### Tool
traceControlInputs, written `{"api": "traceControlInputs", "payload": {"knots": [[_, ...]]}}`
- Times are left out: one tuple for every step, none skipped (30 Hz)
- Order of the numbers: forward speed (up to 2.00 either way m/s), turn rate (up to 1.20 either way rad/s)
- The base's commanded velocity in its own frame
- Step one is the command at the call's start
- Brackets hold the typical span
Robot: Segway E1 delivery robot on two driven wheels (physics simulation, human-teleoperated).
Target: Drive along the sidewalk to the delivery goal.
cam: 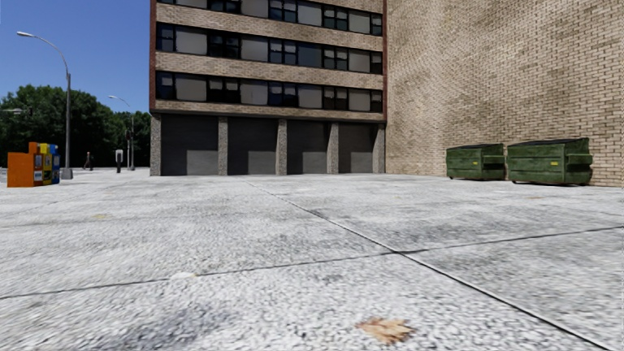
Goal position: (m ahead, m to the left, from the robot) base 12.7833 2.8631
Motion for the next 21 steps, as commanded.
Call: {"api": "traceControlInputs", "payload": {"knots": [[2.00, 0.00], [2.00, 0.00], [2.00, 0.00], [2.00, 0.00], [2.00, 0.00], [2.00, 0.00], [2.00, 0.00], [2.00, 0.00], [2.00, 0.00], [2.00, 0.00], [2.00, 0.00], [2.00, 0.00], [2.00, 0.00], [2.00, 0.00], [2.00, 0.00], [2.00, 0.00], [2.00, 0.00], [2.00, 0.00], [2.00, 0.00], [2.00, 0.00], [2.00, 0.00]]}}
